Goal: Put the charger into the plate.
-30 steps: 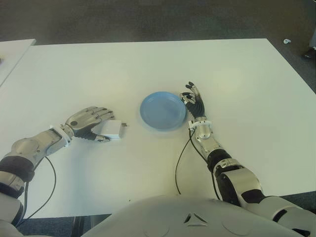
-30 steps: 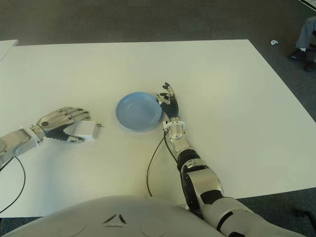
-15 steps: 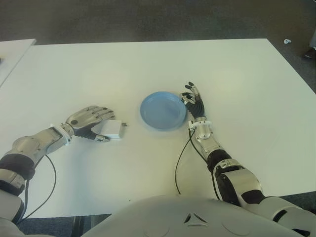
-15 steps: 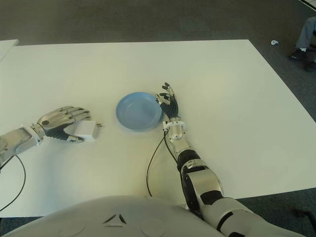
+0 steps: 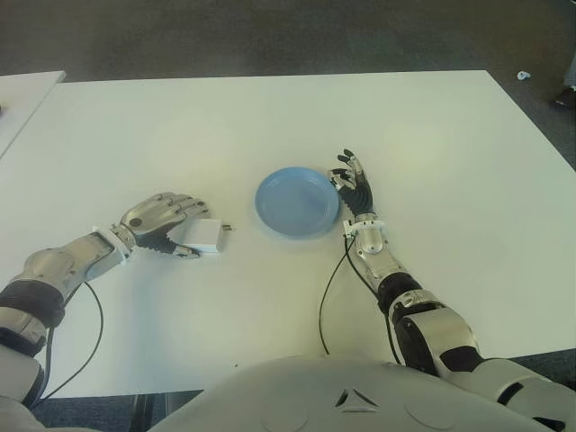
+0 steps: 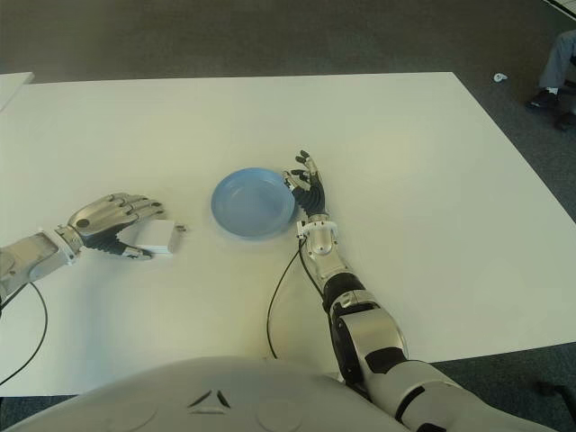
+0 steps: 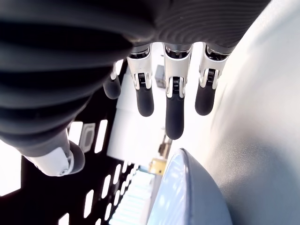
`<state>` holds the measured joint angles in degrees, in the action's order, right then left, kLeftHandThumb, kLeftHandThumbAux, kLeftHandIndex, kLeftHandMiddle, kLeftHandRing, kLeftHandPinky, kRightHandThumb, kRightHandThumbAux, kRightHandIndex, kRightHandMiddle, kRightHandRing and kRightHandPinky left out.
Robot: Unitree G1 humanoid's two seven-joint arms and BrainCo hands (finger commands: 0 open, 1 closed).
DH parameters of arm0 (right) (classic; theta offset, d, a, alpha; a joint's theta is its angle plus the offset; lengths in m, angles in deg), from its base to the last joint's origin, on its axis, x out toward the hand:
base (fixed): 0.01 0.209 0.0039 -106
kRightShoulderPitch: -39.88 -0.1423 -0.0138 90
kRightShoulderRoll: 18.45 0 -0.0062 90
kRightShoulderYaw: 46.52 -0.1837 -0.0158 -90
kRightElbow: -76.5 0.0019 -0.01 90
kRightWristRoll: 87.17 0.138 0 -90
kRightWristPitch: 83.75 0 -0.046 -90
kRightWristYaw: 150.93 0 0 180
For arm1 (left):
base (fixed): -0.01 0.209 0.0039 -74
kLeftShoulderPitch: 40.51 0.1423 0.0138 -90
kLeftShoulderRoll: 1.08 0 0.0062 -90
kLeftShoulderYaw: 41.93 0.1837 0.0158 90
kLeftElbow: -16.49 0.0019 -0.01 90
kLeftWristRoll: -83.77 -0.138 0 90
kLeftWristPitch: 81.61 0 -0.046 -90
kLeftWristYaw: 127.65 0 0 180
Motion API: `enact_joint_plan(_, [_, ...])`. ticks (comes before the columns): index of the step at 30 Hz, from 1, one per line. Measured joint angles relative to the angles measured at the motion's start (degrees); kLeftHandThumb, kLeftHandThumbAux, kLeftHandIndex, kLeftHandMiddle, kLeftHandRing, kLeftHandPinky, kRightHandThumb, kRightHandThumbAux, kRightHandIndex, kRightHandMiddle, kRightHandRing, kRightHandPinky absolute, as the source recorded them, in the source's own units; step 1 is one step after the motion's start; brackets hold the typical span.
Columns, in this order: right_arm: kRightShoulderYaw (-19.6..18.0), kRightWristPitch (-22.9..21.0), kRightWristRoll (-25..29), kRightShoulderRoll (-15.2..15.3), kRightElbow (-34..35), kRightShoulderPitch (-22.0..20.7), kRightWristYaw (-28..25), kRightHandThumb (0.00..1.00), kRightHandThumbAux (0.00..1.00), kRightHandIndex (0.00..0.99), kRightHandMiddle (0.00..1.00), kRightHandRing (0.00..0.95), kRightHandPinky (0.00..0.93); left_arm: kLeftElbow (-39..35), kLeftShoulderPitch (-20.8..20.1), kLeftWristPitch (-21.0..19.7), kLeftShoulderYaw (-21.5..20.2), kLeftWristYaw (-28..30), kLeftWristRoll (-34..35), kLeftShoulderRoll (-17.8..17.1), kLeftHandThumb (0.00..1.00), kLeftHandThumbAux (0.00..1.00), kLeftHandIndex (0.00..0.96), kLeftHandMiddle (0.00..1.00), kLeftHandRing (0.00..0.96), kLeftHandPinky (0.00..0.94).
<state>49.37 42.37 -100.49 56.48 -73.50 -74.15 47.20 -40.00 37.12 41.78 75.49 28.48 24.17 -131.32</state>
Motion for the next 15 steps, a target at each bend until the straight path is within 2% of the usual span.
enact_joint_plan(1, [0.00, 0.00, 0.00, -0.02, 0.01, 0.00, 0.01, 0.000, 0.531, 0.000, 0.181, 0.279, 0.199, -0.46, 0.09, -0.58, -0.12, -0.13, 0.02, 0.12, 0.619, 0.366, 0.400, 0.585, 0.549, 0.573])
enact_joint_plan(4, [0.03, -0.08, 0.02, -0.09, 0.06, 0.01, 0.02, 0.000, 0.529, 0.000, 0.187, 0.284, 0.203, -4.36, 1.78, -3.11, -1.52, 0.82, 0.98, 0.19, 0.689, 0.583, 0.426, 0.659, 0.634, 0.670])
enact_joint_plan(6, [0.01, -0.17, 0.03, -0.10, 0.11, 0.03, 0.03, 0.000, 0.527, 0.000, 0.189, 0.284, 0.202, -8.74, 4.12, -5.95, -2.99, 3.41, 2.41, 0.26, 0.707, 0.635, 0.433, 0.689, 0.670, 0.708])
enact_joint_plan(10, [-0.04, -0.44, 0.07, -0.11, 0.19, 0.05, 0.01, 0.000, 0.522, 0.000, 0.181, 0.275, 0.198, -18.24, 9.75, -13.08, -6.48, 9.12, 4.34, 0.88, 0.726, 0.681, 0.441, 0.755, 0.745, 0.788])
enact_joint_plan(15, [-0.18, -0.64, 0.16, -0.11, 0.19, 0.08, 0.01, 0.000, 0.509, 0.000, 0.177, 0.269, 0.190, -25.43, 14.33, -19.59, -9.26, 14.67, 5.43, 2.19, 0.733, 0.692, 0.443, 0.807, 0.799, 0.824])
